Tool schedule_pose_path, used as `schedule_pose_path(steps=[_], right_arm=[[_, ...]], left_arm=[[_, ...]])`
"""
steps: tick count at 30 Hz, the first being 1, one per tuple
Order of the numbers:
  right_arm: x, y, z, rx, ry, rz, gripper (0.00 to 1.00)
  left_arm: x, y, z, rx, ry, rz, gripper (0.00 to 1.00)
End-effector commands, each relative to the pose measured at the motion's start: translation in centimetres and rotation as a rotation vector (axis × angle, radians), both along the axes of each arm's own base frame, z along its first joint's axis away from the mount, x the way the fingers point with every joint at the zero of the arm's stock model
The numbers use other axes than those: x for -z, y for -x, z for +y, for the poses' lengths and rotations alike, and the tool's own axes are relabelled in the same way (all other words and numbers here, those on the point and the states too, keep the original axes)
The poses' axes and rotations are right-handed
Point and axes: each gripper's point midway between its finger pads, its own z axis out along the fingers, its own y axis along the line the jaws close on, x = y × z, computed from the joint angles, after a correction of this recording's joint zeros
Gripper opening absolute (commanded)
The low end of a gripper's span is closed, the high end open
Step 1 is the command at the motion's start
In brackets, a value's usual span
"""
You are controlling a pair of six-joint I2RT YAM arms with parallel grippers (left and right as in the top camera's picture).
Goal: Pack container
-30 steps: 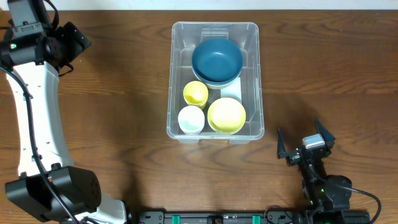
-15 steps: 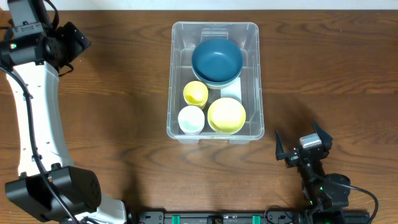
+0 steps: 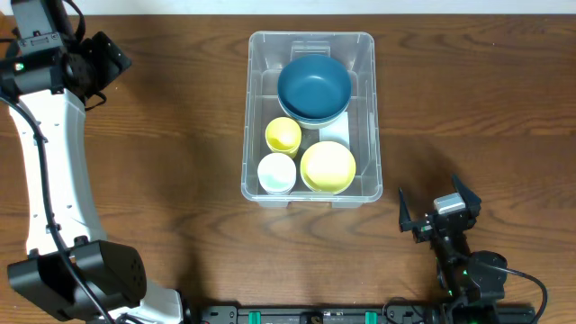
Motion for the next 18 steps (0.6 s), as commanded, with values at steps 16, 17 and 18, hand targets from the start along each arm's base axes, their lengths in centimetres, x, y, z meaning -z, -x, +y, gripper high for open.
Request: schedule_pose_path(steps=[16, 17, 18], right_arm=[[0.0, 0.0, -0.1, 0.001, 0.013, -0.007, 0.99], [0.0, 0.0, -0.1, 0.001, 0.013, -0.007, 0.99], [0.0, 0.0, -0.1, 0.001, 0.013, -0.007, 0.99]], left_arm=[[-1.0, 0.2, -0.1, 0.006, -0.02, -0.015, 0.98], [-1.8, 0.5, -0.2, 0.006, -0.026, -0.035, 0.98], [-2.7, 0.8, -0.3, 0.006, -0.03, -0.055, 0.98]])
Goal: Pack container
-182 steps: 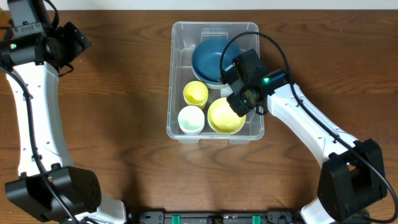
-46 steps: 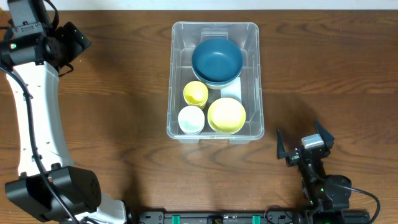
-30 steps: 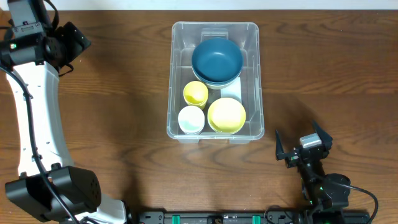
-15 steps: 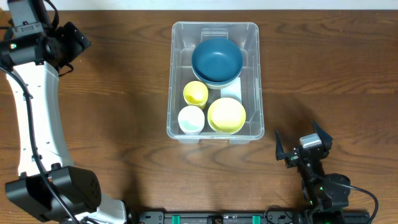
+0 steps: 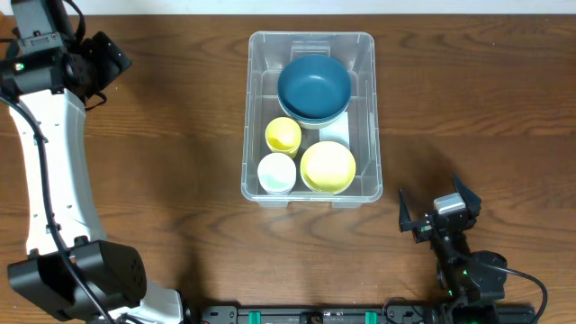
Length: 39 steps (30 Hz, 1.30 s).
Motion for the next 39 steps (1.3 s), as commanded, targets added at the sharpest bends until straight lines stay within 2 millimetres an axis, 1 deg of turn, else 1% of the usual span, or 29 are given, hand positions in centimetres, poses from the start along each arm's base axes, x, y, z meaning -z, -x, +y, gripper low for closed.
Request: schedule_pose_path(steps=[1, 3, 4, 6, 8, 10, 13, 15, 16, 18, 20, 22, 24, 26, 27, 28, 30, 33, 36, 39], right_arm=[[0.0, 0.0, -0.1, 0.001, 0.013, -0.007, 0.99], [0.0, 0.0, -0.1, 0.001, 0.013, -0.007, 0.99], [0.0, 0.0, -0.1, 0.001, 0.013, -0.007, 0.99], [0.0, 0.0, -0.1, 0.001, 0.013, -0.007, 0.99], [0.0, 0.0, -0.1, 0.001, 0.013, -0.007, 0.99], [0.0, 0.0, -0.1, 0.001, 0.013, -0.007, 0.99], [0.0, 0.0, -0.1, 0.001, 0.013, -0.007, 0.99], [0.0, 0.0, -0.1, 0.001, 0.013, -0.007, 0.99], [0.0, 0.0, -0.1, 0.001, 0.013, -0.007, 0.99], [0.0, 0.0, -0.1, 0.001, 0.013, -0.007, 0.99], [0.0, 0.0, -0.1, 0.001, 0.013, -0.007, 0.99], [0.0, 0.0, -0.1, 0.001, 0.013, -0.007, 0.99], [0.0, 0.0, -0.1, 0.001, 0.013, -0.007, 0.99], [0.0, 0.0, -0.1, 0.001, 0.013, -0.007, 0.99], [0.0, 0.0, -0.1, 0.001, 0.013, -0.007, 0.99], [0.0, 0.0, -0.1, 0.001, 0.013, -0.007, 0.99], [0.0, 0.0, -0.1, 0.001, 0.013, -0.007, 0.99], [0.0, 0.0, -0.1, 0.001, 0.013, -0.007, 0.99], [0.0, 0.0, -0.1, 0.001, 0.013, -0.007, 0.99], [0.0, 0.0, -0.1, 0.001, 0.013, -0.007, 0.99]], left_arm=[[-4.0, 1.4, -0.3, 0.004, -0.039, -0.088, 0.98], [-7.6, 3.2, -0.8, 0.003, -0.062, -0.175, 0.98], [-8.9, 4.0, -1.0, 0.003, -0.071, -0.209, 0.98], [-12.5, 6.3, -1.6, 0.002, -0.096, -0.303, 0.98], [-16.2, 9.4, -2.4, 0.001, -0.124, -0.408, 0.98], [-19.3, 12.5, -3.2, 0.001, -0.15, -0.506, 0.98], [-23.0, 17.4, -4.4, 0.0, -0.194, -0.639, 0.98], [-24.9, 20.6, -5.3, -0.001, -0.215, -0.721, 0.98], [-25.8, 22.7, -5.8, -0.002, -0.227, -0.765, 0.98], [-26.5, 26.0, -6.7, -0.003, -0.241, -0.816, 0.98], [-26.3, 29.4, -7.6, -0.003, -0.247, -0.846, 0.98], [-24.9, 32.3, -8.4, 0.002, -0.242, -0.834, 0.98], [-22.6, 34.9, -9.2, 0.012, -0.226, -0.789, 0.98], [-19.8, 37.3, -9.9, 0.027, -0.203, -0.725, 0.98], [-17.9, 38.7, -10.2, 0.038, -0.187, -0.679, 0.98], [-16.7, 39.5, -10.4, 0.046, -0.177, -0.647, 0.98], [-14.3, 41.1, -10.8, 0.059, -0.16, -0.591, 0.98], [-11.5, 42.7, -11.1, 0.069, -0.144, -0.54, 0.98], [-9.4, 43.4, -11.2, 0.08, -0.139, -0.528, 0.98], [-7.4, 43.6, -11.3, 0.088, -0.133, -0.512, 0.98]])
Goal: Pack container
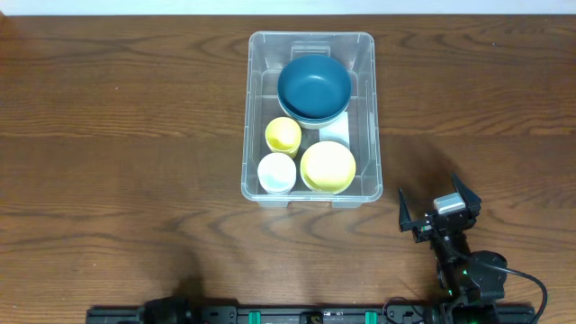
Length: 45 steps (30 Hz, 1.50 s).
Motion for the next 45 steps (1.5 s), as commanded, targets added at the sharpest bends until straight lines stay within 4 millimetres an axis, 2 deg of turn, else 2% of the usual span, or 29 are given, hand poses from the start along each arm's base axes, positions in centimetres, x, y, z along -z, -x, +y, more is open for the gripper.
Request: schedule_pose_path(steps=[1, 7, 11, 28, 35, 40, 45], right_arm=[[0.0, 0.0, -0.1, 0.001, 0.013, -0.007, 0.99], [0.0, 0.0, -0.1, 0.001, 0.013, -0.007, 0.99], [0.0, 0.0, -0.1, 0.001, 0.013, -0.007, 0.99], [0.0, 0.0, -0.1, 0.001, 0.013, -0.007, 0.99], [0.0, 0.0, -0.1, 0.001, 0.013, -0.007, 0.99], [0.0, 0.0, -0.1, 0.001, 0.013, -0.007, 0.99], [0.0, 0.0, -0.1, 0.001, 0.013, -0.007, 0.99]], left_arm=[[3.5, 0.4, 0.1, 0.006, -0.004, 0.085, 0.98], [6.8, -1.1, 0.4, 0.009, 0.014, 0.151, 0.98], [7.2, -3.5, 0.7, 0.034, 0.004, 0.101, 0.98], [7.6, -16.8, 1.0, 0.132, -0.035, -0.226, 0.98], [9.6, -21.8, 0.3, 0.174, -0.043, -0.36, 0.98], [11.8, -23.8, -0.3, 0.208, -0.078, -0.397, 0.98], [13.6, -24.6, -1.6, 0.302, -0.252, -0.376, 0.98]])
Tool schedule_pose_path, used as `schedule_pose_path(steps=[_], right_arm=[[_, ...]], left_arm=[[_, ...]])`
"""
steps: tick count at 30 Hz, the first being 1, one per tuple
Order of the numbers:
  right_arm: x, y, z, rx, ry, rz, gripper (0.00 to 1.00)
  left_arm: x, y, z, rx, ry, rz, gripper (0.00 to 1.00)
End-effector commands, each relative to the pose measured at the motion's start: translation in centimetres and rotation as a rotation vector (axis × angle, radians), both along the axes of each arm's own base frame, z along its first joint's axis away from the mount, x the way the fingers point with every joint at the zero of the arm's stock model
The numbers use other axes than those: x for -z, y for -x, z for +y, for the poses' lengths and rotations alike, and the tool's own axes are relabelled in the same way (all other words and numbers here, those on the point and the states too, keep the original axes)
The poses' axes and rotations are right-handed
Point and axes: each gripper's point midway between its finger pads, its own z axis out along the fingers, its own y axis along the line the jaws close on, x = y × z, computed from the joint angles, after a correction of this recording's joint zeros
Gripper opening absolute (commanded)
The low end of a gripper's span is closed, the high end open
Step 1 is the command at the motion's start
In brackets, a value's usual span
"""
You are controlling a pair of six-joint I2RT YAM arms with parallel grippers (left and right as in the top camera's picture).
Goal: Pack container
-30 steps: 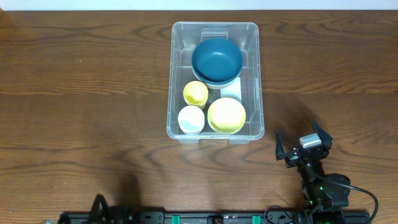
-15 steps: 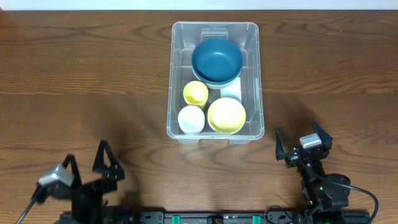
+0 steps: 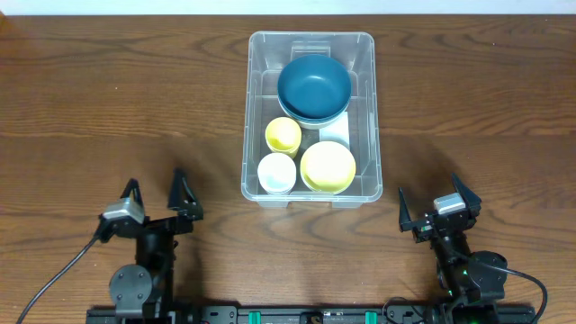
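Note:
A clear plastic container (image 3: 255,117) stands at the table's middle back. Inside it are a dark blue bowl (image 3: 313,87) at the far end, a yellow cup (image 3: 283,135), a white cup (image 3: 276,173) and a yellow bowl (image 3: 328,166) at the near end. My left gripper (image 3: 155,200) rests open near the front edge, left of the container, with nothing between its fingers. The right gripper (image 3: 437,202) sits open near the front edge, right of the container, also holding nothing.
Brown wooden table (image 3: 117,108) all around the container. A black rail (image 3: 306,315) runs along the front edge between the two arm bases.
The left arm, out of view 1.5 s ago, now sits folded at the front left with its gripper open. The right arm and the container's contents are unchanged.
At first the left arm reached up along the far left edge of the table, twice in the same pose. Then it was gone from view. Now it rests folded at the front left. The right arm and packed container stayed put throughout.

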Motion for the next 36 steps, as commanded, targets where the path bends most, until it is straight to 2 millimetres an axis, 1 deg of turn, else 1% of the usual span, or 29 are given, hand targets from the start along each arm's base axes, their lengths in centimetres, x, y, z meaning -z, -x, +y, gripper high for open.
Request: schedule_pose_path(steps=[1, 12, 18, 23, 25, 36], right_arm=[[0.0, 0.0, -0.1, 0.001, 0.013, -0.005, 0.99], [0.0, 0.0, -0.1, 0.001, 0.013, -0.005, 0.99], [0.0, 0.0, -0.1, 0.001, 0.013, -0.005, 0.99], [0.0, 0.0, -0.1, 0.001, 0.013, -0.005, 0.99], [0.0, 0.0, -0.1, 0.001, 0.013, -0.005, 0.99], [0.0, 0.0, -0.1, 0.001, 0.013, -0.005, 0.99]], left_arm=[[0.6, -0.2, -0.9, 0.04, -0.16, -0.001, 0.98], [3.9, -0.7, -1.0, 0.042, -0.456, 0.08, 0.98], [5.9, -1.0, -0.9, 0.05, -0.509, 0.121, 0.98], [7.2, -1.1, -0.9, 0.057, -0.519, 0.147, 0.98], [7.4, -1.1, -0.9, 0.06, -0.52, 0.158, 0.98], [7.3, -1.1, -0.9, 0.058, -0.503, 0.152, 0.98]])
